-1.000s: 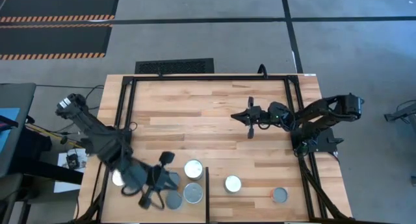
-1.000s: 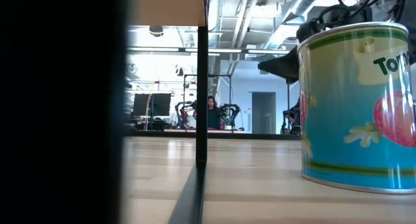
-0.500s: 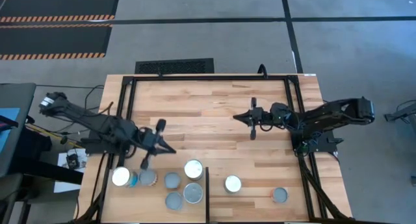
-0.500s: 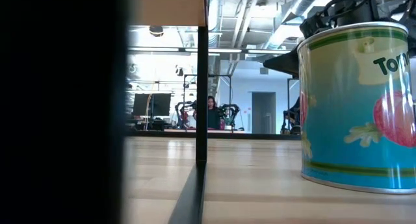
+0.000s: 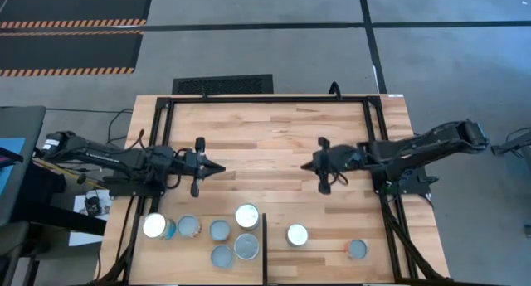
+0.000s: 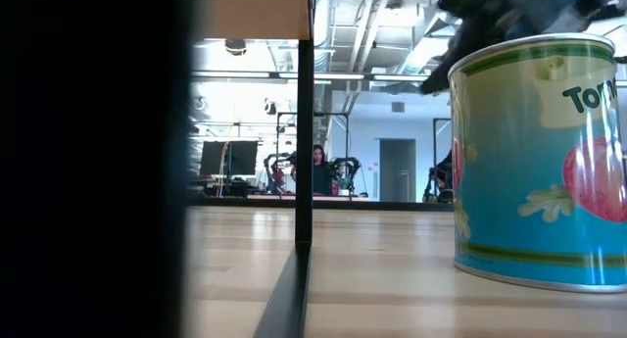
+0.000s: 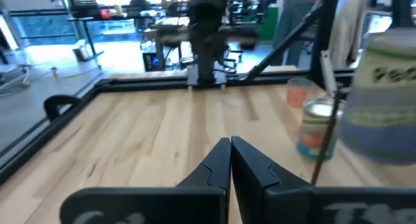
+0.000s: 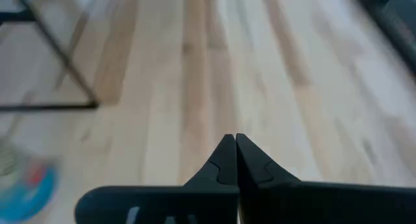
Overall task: Pick and place cans onto a shelf
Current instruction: Put the canned meatballs on the shelf
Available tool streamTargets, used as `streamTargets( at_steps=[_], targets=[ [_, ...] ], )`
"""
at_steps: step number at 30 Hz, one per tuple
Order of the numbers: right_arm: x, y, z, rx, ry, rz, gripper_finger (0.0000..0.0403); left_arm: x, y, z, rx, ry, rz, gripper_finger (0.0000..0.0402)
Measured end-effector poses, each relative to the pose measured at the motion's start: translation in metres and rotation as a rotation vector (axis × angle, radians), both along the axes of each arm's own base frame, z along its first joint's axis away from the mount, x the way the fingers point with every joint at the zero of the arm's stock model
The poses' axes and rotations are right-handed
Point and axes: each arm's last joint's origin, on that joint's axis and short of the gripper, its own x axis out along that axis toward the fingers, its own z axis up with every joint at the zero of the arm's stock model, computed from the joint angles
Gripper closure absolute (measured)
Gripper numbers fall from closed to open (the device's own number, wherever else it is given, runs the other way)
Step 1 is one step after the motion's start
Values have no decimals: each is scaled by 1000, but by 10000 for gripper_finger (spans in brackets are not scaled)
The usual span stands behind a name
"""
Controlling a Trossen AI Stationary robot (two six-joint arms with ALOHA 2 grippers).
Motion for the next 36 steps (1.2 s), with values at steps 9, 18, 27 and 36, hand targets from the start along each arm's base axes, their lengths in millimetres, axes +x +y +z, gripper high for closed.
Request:
streamTargets(
  at_steps=[9,18,27,36],
  targets=[
    [-21,78,10,250,299,-40,389,-4,15,-24,-54,53,97,400],
    [-47,172,12,574,597,-335,294,-4,16,-24,-44,60,100,400],
    [-53,236,-15,609,809,-629,215,-4,16,-24,-44,61,99,400],
    [-39,245,-51,514,922,-769,241,-4,15,-25,-66,71,61,400]
  ],
)
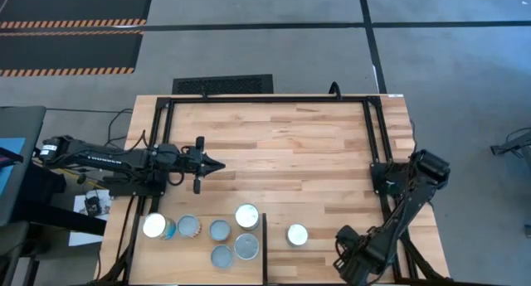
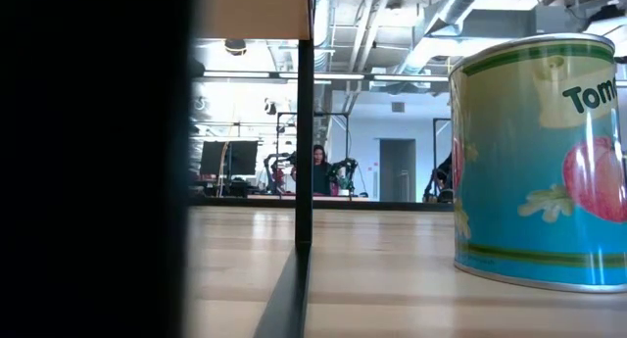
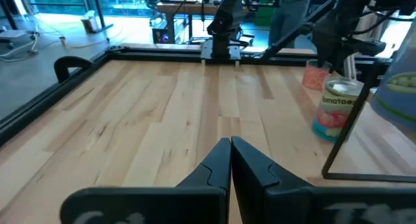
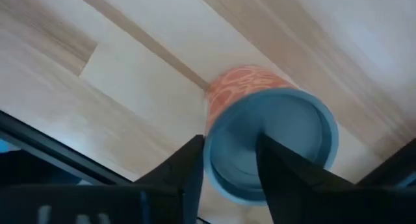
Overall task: Pick and place cans onto a shelf
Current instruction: Put the canned meatballs on the shelf
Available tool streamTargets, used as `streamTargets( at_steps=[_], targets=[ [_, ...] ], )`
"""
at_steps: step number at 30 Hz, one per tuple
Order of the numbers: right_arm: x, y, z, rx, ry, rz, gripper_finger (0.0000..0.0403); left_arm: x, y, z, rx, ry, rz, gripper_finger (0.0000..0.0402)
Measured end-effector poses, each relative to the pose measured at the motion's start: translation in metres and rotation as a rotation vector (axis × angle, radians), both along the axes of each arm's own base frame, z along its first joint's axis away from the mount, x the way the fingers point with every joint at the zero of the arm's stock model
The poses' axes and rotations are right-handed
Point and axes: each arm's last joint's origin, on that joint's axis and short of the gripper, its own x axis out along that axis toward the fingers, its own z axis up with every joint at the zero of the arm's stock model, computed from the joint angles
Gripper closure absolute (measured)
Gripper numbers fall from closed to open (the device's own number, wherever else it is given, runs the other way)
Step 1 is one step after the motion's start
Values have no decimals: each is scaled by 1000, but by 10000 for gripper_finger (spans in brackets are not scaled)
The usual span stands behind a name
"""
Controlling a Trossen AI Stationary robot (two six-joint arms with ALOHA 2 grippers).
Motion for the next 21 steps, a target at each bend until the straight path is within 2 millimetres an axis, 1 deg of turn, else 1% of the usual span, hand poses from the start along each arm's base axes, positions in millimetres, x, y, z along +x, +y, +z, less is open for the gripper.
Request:
streamTargets(
  at_steps=[3,5,8,9,11,13,15,19,21],
  targets=[
    [8,-2,-3,10,1,49,279,-2,0,-1,0,15,0,400],
    [15,-6,-3,18,-11,88,315,-2,0,0,0,14,2,400],
    [28,-20,2,-13,-65,151,378,-3,1,-1,3,23,17,400],
    [33,-27,4,-27,-86,173,388,-3,1,-1,4,27,23,400],
    [45,-42,11,-49,-125,209,389,-4,3,-2,8,43,50,400],
    [58,-62,21,-56,-154,242,382,-5,6,-2,10,38,83,400],
    [71,-86,31,-82,-187,288,382,-5,10,-2,12,46,114,400],
    [99,-147,47,-171,-255,359,394,-5,17,-2,11,44,167,400],
    [113,-177,51,-195,-283,421,396,-6,21,-3,10,50,190,400]
  ],
)
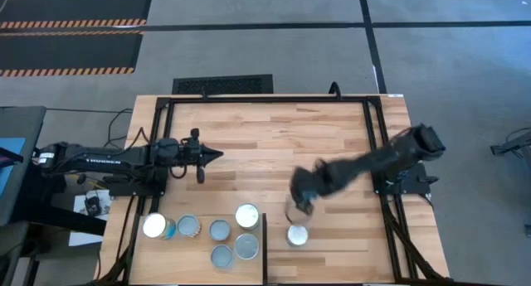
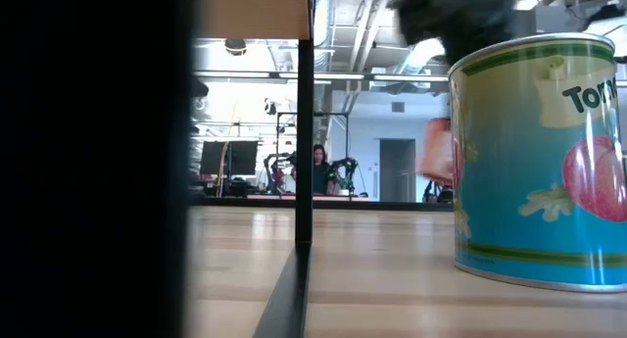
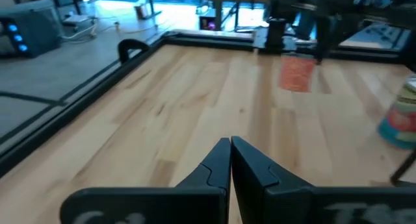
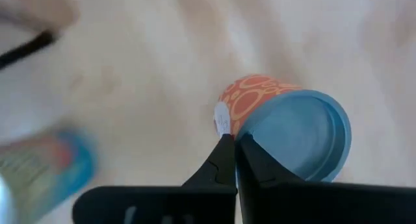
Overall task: Pick and place cans onto a shelf
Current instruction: Put the canned meatballs on the shelf
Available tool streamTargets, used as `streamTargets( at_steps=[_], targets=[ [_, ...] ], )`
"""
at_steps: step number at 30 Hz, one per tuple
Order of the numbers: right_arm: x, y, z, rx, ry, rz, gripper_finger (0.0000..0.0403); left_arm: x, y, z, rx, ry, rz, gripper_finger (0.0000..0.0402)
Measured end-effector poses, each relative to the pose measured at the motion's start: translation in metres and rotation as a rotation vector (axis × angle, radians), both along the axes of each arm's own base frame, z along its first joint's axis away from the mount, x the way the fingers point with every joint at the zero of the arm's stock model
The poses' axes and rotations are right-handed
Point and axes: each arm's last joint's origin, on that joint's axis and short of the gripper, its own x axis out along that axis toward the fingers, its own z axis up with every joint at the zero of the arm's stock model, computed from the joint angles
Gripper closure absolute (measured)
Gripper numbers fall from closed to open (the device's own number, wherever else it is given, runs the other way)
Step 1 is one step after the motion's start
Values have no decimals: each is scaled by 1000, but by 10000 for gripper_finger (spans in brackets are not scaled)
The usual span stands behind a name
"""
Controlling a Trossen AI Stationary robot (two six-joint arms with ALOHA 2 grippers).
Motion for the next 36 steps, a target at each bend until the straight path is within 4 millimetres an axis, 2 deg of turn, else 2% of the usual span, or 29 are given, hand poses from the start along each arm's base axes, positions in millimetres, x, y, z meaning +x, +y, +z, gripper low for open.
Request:
streamTargets(
  at_steps=[3,6,11,17,23,28,36],
  targets=[
    [24,-38,-1,-24,-83,136,389,-1,4,-2,4,26,21,400],
    [52,-67,-12,-16,-140,269,383,-2,7,-5,5,54,37,400],
    [96,-94,-26,-107,-97,473,388,-3,8,-7,3,75,44,400],
    [145,-97,-34,-175,-112,640,386,-3,8,-8,12,91,40,400],
    [179,-97,-38,-188,-146,706,385,-4,7,-12,23,135,25,400],
    [196,-97,-47,-193,-160,710,368,-5,6,-16,18,176,-23,400],
    [206,-97,-51,-196,-167,709,327,-8,6,-21,25,242,-30,400]
  ],
)
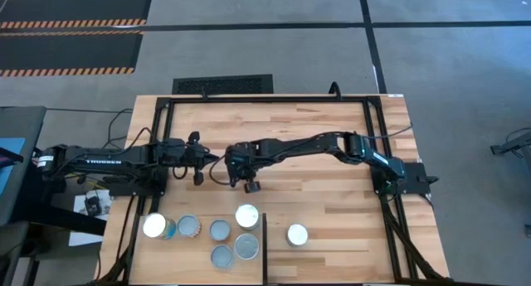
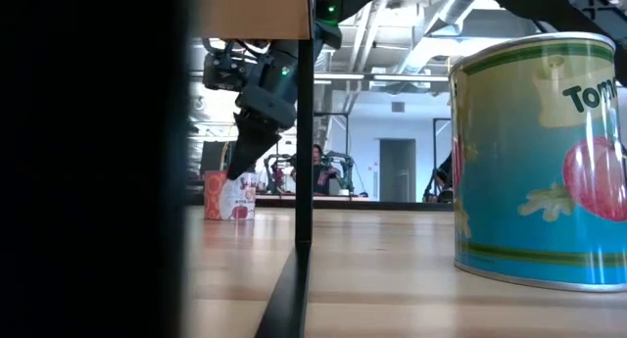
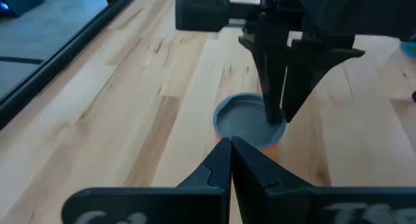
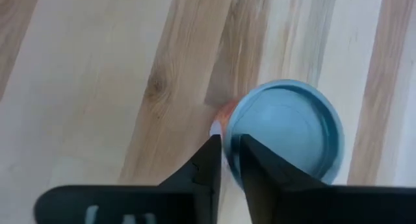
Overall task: Pick and place cans onto a shelf
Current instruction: Put the canned meatballs on the shelf
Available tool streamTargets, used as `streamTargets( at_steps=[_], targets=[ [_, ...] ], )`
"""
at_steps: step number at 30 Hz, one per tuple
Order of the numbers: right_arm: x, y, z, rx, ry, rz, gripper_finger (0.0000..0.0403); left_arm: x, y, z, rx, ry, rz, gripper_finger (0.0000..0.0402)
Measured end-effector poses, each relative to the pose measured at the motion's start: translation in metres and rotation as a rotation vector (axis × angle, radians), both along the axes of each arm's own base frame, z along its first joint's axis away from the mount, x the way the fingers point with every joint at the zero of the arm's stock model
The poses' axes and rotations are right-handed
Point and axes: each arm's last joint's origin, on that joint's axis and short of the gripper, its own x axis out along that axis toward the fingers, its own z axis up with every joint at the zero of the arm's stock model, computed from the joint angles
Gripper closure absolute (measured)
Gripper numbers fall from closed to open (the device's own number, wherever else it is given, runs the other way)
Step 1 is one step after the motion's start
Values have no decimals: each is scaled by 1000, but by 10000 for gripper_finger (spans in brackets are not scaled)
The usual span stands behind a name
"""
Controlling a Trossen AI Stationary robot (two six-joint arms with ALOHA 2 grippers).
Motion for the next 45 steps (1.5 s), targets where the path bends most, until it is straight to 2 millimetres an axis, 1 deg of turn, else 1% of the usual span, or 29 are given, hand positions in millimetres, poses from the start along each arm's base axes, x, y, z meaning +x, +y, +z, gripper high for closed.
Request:
streamTargets(
  at_steps=[3,5,7,10,13,14,16,17,19,20,21,23,26,30,35,38,40,42,44,45],
  targets=[
    [1,0,3,-5,-22,-4,302,0,0,0,8,5,-4,400],
    [1,0,12,-6,-38,-3,285,0,0,0,17,6,-9,400],
    [-2,1,29,-6,-64,-3,270,0,0,0,26,8,-14,400],
    [-13,1,58,-2,-82,-9,256,0,-1,0,17,4,-48,400],
    [-29,1,80,12,-48,-31,266,2,-2,0,4,-4,-90,400],
    [-35,1,86,16,-43,-39,278,3,-2,-1,5,0,-105,400],
    [-44,1,90,22,-40,-47,310,5,-3,-3,11,9,-132,400],
    [-50,1,90,27,-40,-52,330,7,-3,-3,16,11,-146,400],
    [-59,2,82,38,-32,-57,372,10,-3,-6,16,23,-172,400],
    [-64,2,78,57,-45,-60,386,12,-3,-7,11,18,-187,400],
    [-69,2,72,76,-50,-67,392,14,-3,-8,1,23,-203,400],
    [-79,2,64,101,-103,-91,388,19,-4,-10,-7,7,-229,399],
    [-100,7,59,130,-195,-122,386,26,-5,-13,0,-2,-254,390],
    [-131,12,53,160,-323,-180,397,33,-8,-18,34,5,-296,361],
    [-167,19,45,126,-469,-271,388,42,-8,-25,76,40,-325,317],
    [-182,24,39,106,-541,-294,386,52,-7,-26,100,72,-339,296],
    [-190,28,39,97,-590,-306,388,59,-6,-28,116,101,-338,286],
    [-195,32,39,95,-634,-308,393,67,-4,-28,143,127,-322,279],
    [-200,34,36,80,-635,-315,395,73,-3,-31,168,157,-330,276],
    [-200,36,37,77,-657,-320,395,77,-2,-33,176,179,-337,277]
  ],
)
